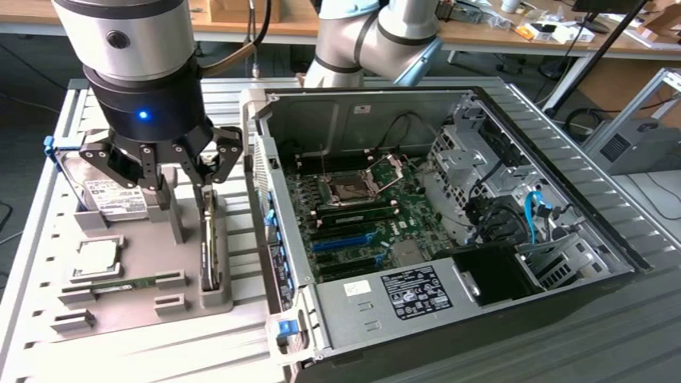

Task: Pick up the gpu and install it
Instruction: 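Pick up the gpu and move the gpu toward the slot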

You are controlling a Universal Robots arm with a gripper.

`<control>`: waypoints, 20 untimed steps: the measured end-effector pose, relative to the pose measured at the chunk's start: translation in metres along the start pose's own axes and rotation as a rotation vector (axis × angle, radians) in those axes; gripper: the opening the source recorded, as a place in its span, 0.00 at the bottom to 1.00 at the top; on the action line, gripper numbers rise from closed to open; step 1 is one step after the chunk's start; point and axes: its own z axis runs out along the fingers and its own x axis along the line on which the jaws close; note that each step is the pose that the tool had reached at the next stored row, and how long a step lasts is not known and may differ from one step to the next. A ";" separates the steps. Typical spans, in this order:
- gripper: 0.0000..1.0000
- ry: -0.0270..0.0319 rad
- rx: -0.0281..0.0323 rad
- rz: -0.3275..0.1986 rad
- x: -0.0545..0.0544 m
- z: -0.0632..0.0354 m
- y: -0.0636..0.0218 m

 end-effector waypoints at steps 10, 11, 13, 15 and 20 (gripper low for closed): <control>0.42 -0.0001 0.0000 0.000 0.000 0.0023 -0.0001; 0.42 0.0000 0.0000 0.000 0.000 0.0025 -0.0001; 0.42 -0.0001 0.0000 0.000 0.000 0.0029 -0.0001; 0.42 -0.0001 0.0000 0.000 0.000 0.0033 -0.0001; 0.42 -0.0001 -0.0001 0.000 0.000 0.0047 -0.0002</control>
